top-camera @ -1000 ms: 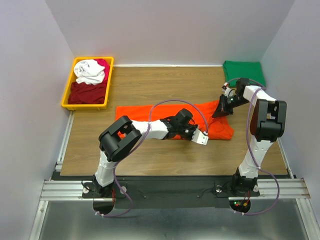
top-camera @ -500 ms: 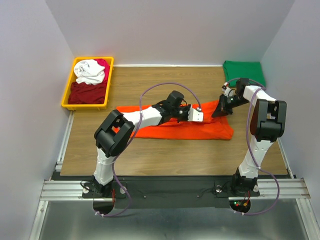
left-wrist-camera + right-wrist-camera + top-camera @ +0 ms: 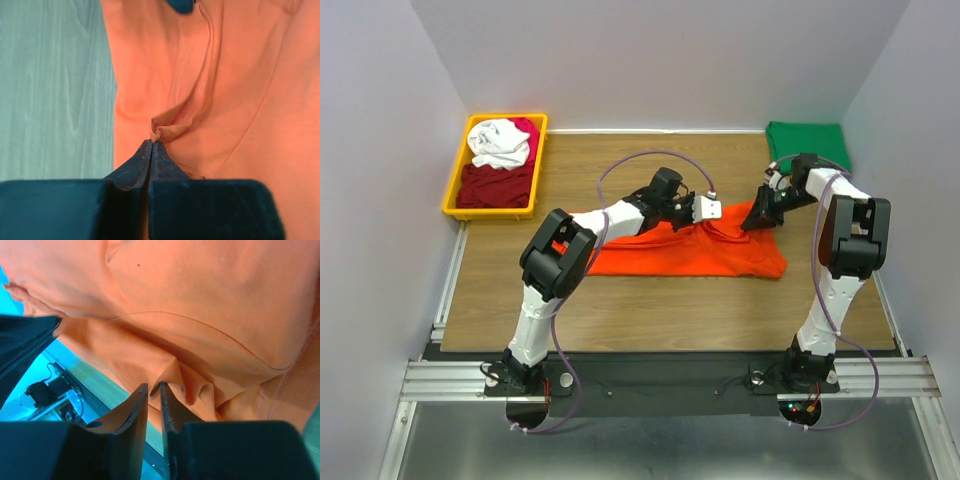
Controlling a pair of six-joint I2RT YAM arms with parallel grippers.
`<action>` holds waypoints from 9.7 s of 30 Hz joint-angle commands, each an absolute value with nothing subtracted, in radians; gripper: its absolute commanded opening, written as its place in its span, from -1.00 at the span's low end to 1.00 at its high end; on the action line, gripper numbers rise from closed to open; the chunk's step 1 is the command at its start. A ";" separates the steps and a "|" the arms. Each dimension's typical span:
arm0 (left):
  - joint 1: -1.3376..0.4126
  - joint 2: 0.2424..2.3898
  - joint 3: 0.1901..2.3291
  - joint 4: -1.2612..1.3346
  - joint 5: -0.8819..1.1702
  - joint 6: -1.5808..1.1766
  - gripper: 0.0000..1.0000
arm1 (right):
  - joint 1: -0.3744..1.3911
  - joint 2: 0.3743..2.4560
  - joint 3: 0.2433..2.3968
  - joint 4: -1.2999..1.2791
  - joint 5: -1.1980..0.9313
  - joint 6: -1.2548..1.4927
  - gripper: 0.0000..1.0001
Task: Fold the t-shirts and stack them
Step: Fold the tshirt
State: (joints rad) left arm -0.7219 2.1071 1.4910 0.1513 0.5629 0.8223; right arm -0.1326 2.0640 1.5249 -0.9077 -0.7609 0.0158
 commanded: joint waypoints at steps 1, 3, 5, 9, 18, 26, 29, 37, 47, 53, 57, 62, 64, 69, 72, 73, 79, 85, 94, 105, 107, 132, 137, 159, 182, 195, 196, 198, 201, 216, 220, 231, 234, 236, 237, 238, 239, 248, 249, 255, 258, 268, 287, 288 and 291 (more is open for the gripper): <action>-0.710 2.108 1.560 0.157 0.568 0.776 -0.71 | -0.153 2.056 1.594 -0.887 -0.781 0.060 -0.53; -0.707 2.114 1.571 0.147 0.543 0.761 -0.54 | -0.156 2.049 1.603 -0.881 -0.770 0.078 -0.49; -0.692 2.114 1.583 0.138 0.516 0.715 -0.43 | -0.158 2.028 1.614 -0.858 -0.744 0.103 -0.31; -0.641 2.102 1.601 0.123 0.491 0.595 -0.28 | -0.166 1.997 1.611 -0.818 -0.719 0.124 -0.28; -0.600 2.042 1.624 0.032 0.644 0.469 -0.16 | -0.167 1.836 1.464 -0.827 -0.516 -0.049 -0.29; -0.695 2.189 1.891 -0.078 0.692 0.448 -0.15 | -0.167 1.798 1.358 -0.908 -0.410 -0.155 -0.30; -0.715 2.279 2.009 -0.116 0.701 0.437 -0.15 | -0.167 1.787 1.322 -0.914 -0.365 -0.186 -0.30; -0.739 2.417 2.137 -0.144 0.666 0.422 -0.14 | -0.167 1.807 1.269 -0.917 -0.316 -0.222 -0.32; -0.732 2.419 2.097 -0.196 0.611 0.446 -0.06 | -0.167 1.851 1.238 -0.919 -0.290 -0.250 -0.38; -0.730 2.434 2.100 -0.203 0.583 0.442 -0.07 | -0.167 1.856 1.241 -0.920 -0.279 -0.253 -0.39; -0.719 2.428 2.102 -0.207 0.563 0.437 -0.05 | -0.167 1.856 1.238 -0.922 -0.273 -0.258 -0.39; -0.700 2.424 2.108 -0.232 0.560 0.422 -0.05 | -0.167 1.861 1.226 -0.919 -0.270 -0.264 -0.45; -0.695 2.416 2.100 -0.239 0.571 0.423 -0.05 | -0.167 1.862 1.224 -0.920 -0.272 -0.267 -0.47; -0.696 2.392 2.062 -0.259 0.610 0.431 -0.13 | -0.167 1.865 1.233 -0.919 -0.270 -0.264 -0.51; -0.693 2.387 2.057 -0.285 0.630 0.434 -0.33 | -0.167 1.868 1.235 -0.920 -0.268 -0.265 -0.53; -0.693 2.387 2.059 -0.291 0.635 0.436 -0.41 | -0.167 1.868 1.233 -0.919 -0.268 -0.265 -0.54; -0.675 2.372 2.057 -0.298 0.646 0.433 -1.00 | -0.167 1.871 1.230 -0.920 -0.264 -0.265 -0.59; -0.647 2.310 1.977 -0.201 0.637 0.391 -1.00 | -0.167 1.870 1.230 -0.919 -0.255 -0.267 -0.62; -0.635 2.307 1.940 -0.186 0.604 0.410 -0.98 | -0.167 1.867 1.232 -0.922 -0.248 -0.271 -0.64; -0.542 2.094 1.761 -0.258 0.627 0.428 -0.01 | -0.167 1.778 1.365 -0.954 -0.226 -0.322 -0.45; -0.493 1.988 1.656 -0.255 0.617 0.411 -0.01 | -0.167 1.753 1.396 -0.963 -0.242 -0.334 -0.44; 0.043 1.663 0.918 -0.470 0.326 0.655 -0.03 | -0.146 1.871 1.218 -0.858 -0.061 -0.463 -0.50; 0.072 1.732 0.922 -0.439 0.284 0.663 -0.08 | -0.146 1.919 1.273 -0.779 0.038 -0.443 -0.62; 0.077 1.559 0.982 -0.575 0.410 0.718 0.00 | -0.118 1.844 1.371 -1.098 -0.494 -0.367 -0.35; 0.078 1.655 0.841 -0.445 0.275 0.753 -0.31 | -0.094 1.910 1.301 -0.967 -0.290 -0.321 -0.99; 0.071 1.623 0.802 -0.520 0.291 0.870 -0.43 | -0.069 1.939 1.322 -0.927 -0.183 -0.342 -0.99; 0.066 1.615 0.793 -0.523 0.284 0.880 -0.41 | -0.064 1.939 1.313 -0.925 -0.176 -0.347 -0.99; 0.058 1.588 0.763 -0.534 0.275 0.900 -0.35 | -0.060 1.942 1.295 -0.925 -0.155 -0.363 -0.99; 0.057 1.551 0.746 -0.577 0.287 0.940 -0.17 | -0.060 1.945 1.304 -0.960 -0.149 -0.396 -0.98; 0.057 1.489 1.063 -0.707 0.521 0.911 0.11 | -0.037 1.929 1.652 -1.065 -0.409 -0.373 -0.31; 0.029 1.523 1.141 -0.658 0.648 0.787 0.28 | 0.032 1.995 1.729 -1.011 -0.420 -0.319 -0.32; -0.343 1.796 1.334 -0.129 0.767 0.060 0.31 | 0.094 2.189 1.888 -0.965 -0.433 -0.196 -0.14; -0.432 1.926 1.419 -0.078 0.790 -0.007 0.31 | 0.095 2.206 1.890 -0.968 -0.448 -0.173 -0.12; -0.459 1.966 1.442 -0.051 0.796 -0.060 0.31 | 0.095 2.209 1.882 -0.966 -0.456 -0.169 -0.13; -0.468 1.980 1.450 -0.051 0.801 -0.077 0.31 | 0.095 2.210 1.879 -0.966 -0.460 -0.166 -0.13; -0.485 1.991 1.454 -0.016 0.801 -0.121 0.31 | 0.095 2.214 1.876 -0.968 -0.474 -0.163 -0.14; -0.491 2.002 1.456 -0.006 0.804 -0.141 0.31 | 0.095 2.214 1.875 -0.966 -0.479 -0.160 -0.14; -0.515 2.121 1.526 0.058 0.811 -0.228 0.21 | 0.095 2.240 1.884 -0.965 -0.509 -0.140 -0.24; -0.515 2.134 1.532 0.060 0.810 -0.233 0.19 | 0.095 2.243 1.884 -0.965 -0.509 -0.140 -0.24; -0.515 2.186 1.588 0.061 0.810 -0.245 0.03 | 0.095 2.263 1.899 -0.966 -0.512 -0.135 -0.35; -0.515 2.198 1.609 0.064 0.807 -0.245 -0.20 | 0.094 2.260 1.905 -0.965 -0.508 -0.132 -0.50; -0.505 2.132 1.549 0.112 0.815 -0.241 -1.00 | 0.095 2.200 1.922 -0.962 -0.526 -0.130 -0.90; -0.488 2.003 1.422 0.144 0.773 -0.164 -1.00 | 0.095 2.158 1.914 -0.890 -0.586 -0.120 -0.99; -0.488 2.003 1.419 0.143 0.773 -0.161 -1.00 | 0.095 2.164 1.917 -0.885 -0.587 -0.121 -0.99; -0.486 2.002 1.405 0.143 0.770 -0.152 -1.00 | 0.095 2.175 1.922 -0.884 -0.586 -0.123 -0.99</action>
